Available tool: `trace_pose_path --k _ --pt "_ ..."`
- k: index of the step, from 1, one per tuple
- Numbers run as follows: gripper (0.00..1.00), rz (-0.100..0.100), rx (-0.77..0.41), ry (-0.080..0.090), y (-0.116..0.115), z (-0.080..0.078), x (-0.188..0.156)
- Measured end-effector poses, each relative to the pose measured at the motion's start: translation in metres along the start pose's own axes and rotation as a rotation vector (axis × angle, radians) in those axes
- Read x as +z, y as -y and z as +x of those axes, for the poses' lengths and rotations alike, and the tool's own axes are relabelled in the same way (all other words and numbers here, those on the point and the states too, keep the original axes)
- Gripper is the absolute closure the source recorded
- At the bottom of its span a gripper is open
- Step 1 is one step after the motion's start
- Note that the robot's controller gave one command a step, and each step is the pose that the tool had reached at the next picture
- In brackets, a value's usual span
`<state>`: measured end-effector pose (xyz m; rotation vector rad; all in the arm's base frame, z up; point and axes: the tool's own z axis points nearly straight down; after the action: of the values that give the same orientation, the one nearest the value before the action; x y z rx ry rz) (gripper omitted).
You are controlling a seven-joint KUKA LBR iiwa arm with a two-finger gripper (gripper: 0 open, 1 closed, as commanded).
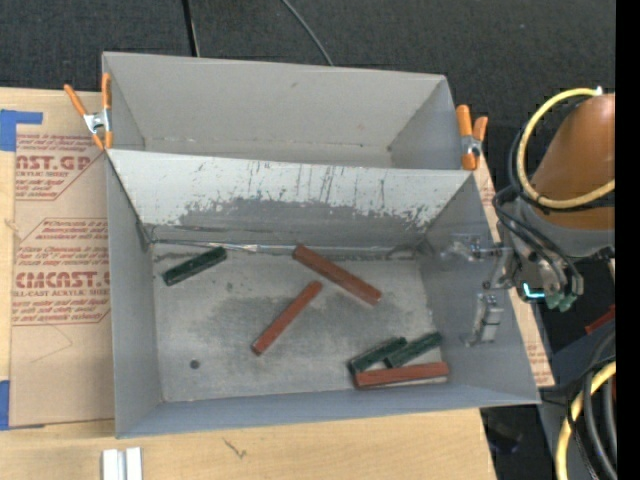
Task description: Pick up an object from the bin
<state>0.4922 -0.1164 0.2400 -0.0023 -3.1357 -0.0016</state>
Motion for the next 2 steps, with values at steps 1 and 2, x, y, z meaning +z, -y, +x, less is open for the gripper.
trace_pose_path --k 1,2 --pt "0.0 0.002 -0.002 0.008 -0.001 -0.002 -0.004" --pt "0.0 0.003 -0.071 0.013 -0.002 -0.003 0.039"
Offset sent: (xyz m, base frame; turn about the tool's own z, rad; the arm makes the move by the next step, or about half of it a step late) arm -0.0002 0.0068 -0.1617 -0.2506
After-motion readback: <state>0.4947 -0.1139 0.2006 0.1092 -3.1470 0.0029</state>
